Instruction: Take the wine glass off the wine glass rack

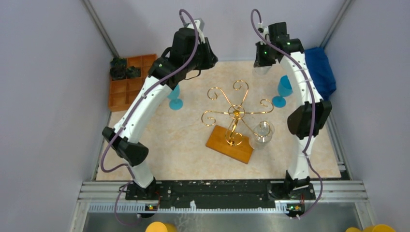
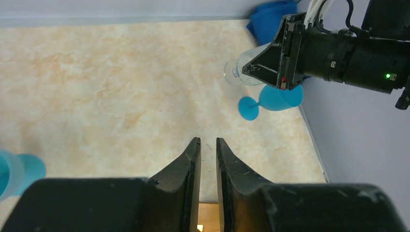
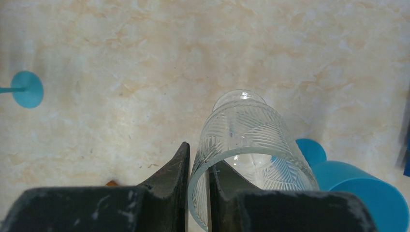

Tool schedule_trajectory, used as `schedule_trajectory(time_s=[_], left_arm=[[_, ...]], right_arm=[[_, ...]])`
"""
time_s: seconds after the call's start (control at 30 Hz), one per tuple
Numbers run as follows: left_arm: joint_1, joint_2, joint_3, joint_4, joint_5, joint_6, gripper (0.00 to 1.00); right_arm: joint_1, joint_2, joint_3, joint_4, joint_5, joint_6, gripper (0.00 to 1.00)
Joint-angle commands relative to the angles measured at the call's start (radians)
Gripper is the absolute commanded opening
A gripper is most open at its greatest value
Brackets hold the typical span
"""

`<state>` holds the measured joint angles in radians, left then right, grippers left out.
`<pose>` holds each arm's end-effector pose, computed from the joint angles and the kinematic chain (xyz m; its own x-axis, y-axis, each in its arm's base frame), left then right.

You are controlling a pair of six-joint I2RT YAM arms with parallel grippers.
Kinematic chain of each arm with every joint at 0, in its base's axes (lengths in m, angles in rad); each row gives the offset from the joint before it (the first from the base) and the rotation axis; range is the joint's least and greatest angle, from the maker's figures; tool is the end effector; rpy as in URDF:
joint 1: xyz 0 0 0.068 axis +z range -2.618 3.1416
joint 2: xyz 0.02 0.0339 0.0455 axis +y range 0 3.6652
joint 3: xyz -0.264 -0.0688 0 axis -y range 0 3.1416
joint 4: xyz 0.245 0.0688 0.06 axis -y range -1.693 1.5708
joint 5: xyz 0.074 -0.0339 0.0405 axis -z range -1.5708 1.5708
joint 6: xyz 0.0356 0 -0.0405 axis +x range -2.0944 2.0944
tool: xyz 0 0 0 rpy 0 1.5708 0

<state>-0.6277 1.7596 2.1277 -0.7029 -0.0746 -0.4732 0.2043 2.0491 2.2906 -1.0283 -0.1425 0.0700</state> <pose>0.3091 -0.2210 0.4810 -0.4777 -0.2149 -0.8519 0.3494 0.8432 -0.4086 0.4320 0.0947 0.3874 -0.7126 -0.0769 -0.6973 -0.2498 0.9567 0.1497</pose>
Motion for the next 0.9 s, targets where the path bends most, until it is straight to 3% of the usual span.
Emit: schedule_trajectory(time_s=[0.0,0.37,0.87], left_arm=[[-0.003,-0.099,-0.091,-0.008,-0.083,0.029,0.23],[-0.014,-0.179,-0.208,0.030,-0.063,0.016,0.24],[-0.021,-0.184,-0.246,0.054,-0.057,0.024,0.26]], right_arm=[[0.032,0.051,0.051,0.009,0.098,-0.047,0.00],[0.043,0.097,-0.102,0.141,0.053,-0.012,0.00],[0.043,0.126,-0.289,0.293,0.040,0.012,0.00]])
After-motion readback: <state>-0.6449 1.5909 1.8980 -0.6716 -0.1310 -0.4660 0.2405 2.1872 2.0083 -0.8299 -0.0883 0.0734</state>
